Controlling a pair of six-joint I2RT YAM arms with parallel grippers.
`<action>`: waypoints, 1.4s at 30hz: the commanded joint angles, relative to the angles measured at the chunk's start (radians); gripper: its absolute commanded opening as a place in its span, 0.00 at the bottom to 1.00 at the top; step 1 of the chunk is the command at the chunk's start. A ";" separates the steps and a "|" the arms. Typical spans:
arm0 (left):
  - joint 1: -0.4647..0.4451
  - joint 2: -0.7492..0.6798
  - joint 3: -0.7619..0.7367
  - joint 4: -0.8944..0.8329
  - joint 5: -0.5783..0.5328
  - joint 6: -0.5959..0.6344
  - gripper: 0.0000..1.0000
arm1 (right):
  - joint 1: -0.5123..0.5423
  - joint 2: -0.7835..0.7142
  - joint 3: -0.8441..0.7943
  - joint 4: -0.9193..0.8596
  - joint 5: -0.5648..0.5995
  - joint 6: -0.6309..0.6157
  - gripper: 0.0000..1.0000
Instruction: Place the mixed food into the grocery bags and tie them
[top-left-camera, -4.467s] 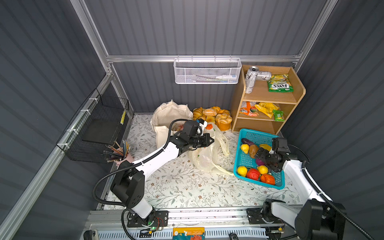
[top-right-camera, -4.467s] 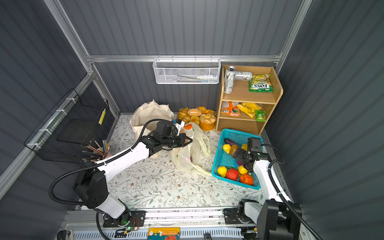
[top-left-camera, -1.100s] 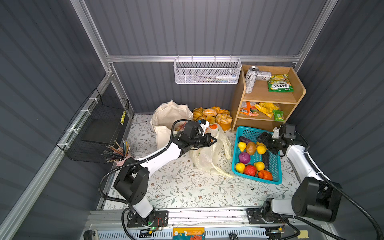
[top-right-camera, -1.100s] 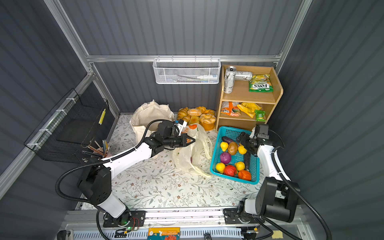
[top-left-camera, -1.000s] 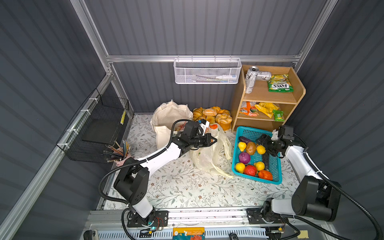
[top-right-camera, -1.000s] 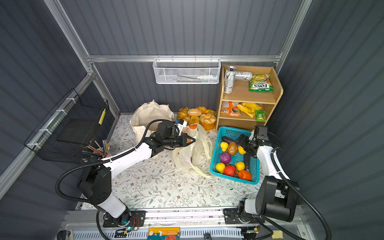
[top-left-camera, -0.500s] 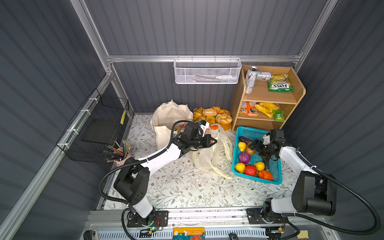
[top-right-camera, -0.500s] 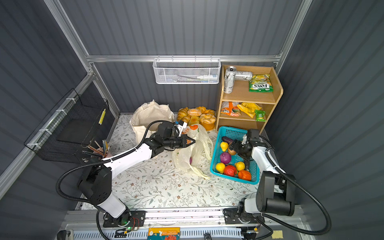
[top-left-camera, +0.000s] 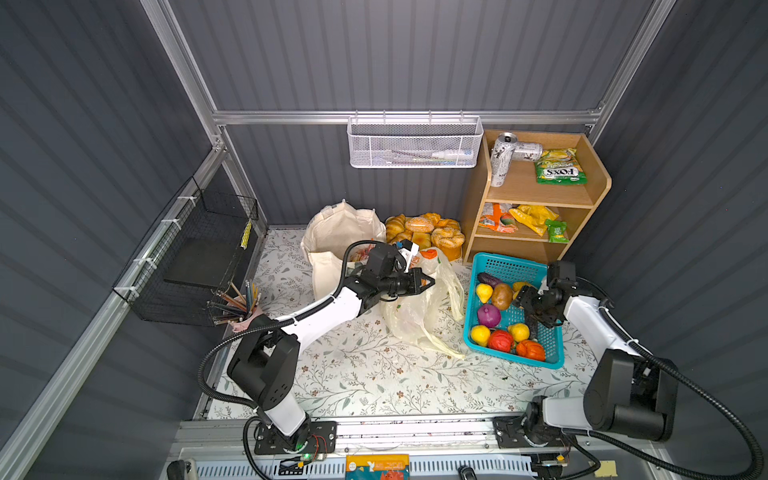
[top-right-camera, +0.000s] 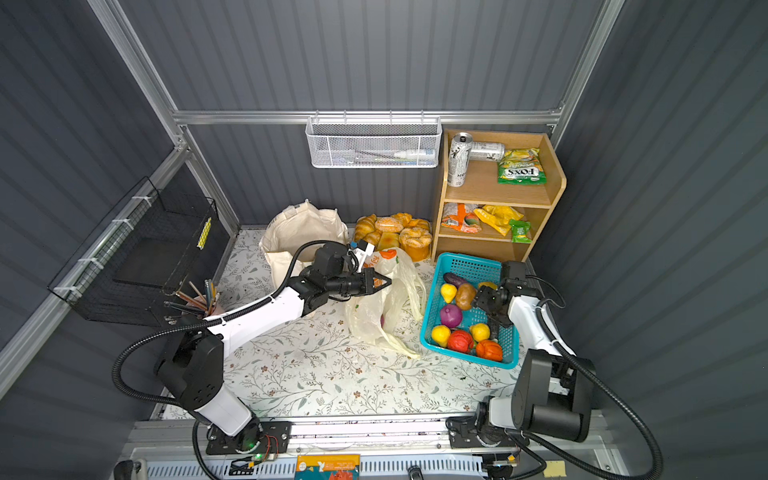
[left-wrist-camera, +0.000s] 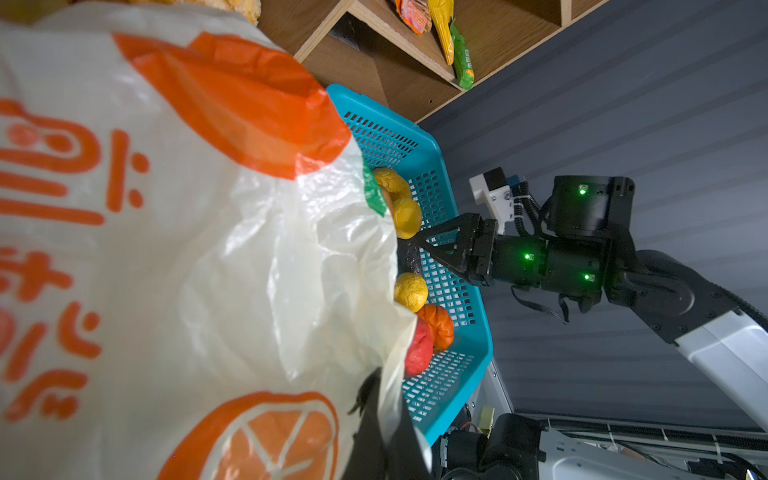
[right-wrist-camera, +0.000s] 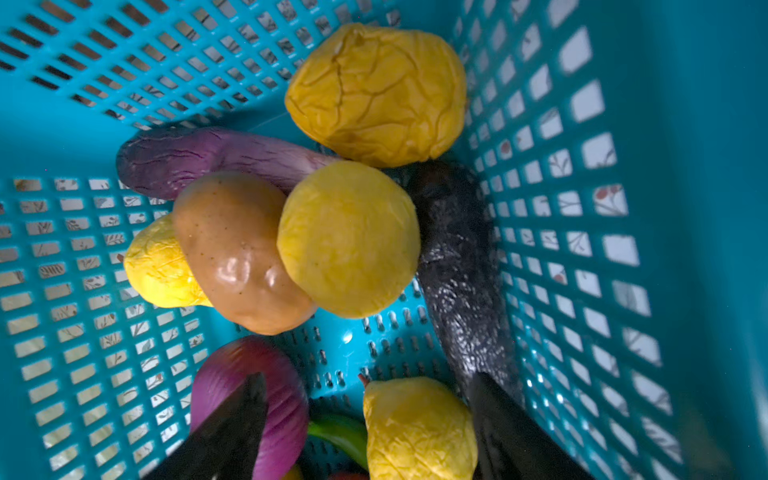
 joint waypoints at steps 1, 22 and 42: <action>0.007 0.002 -0.004 0.040 0.038 -0.014 0.00 | 0.001 0.027 -0.008 -0.064 0.049 -0.025 0.71; 0.013 0.017 -0.036 0.192 0.123 -0.089 0.00 | 0.008 0.227 0.048 -0.073 0.169 -0.010 0.61; 0.015 0.030 0.003 0.090 0.084 -0.048 0.00 | 0.009 -0.052 -0.044 -0.042 0.069 -0.036 0.24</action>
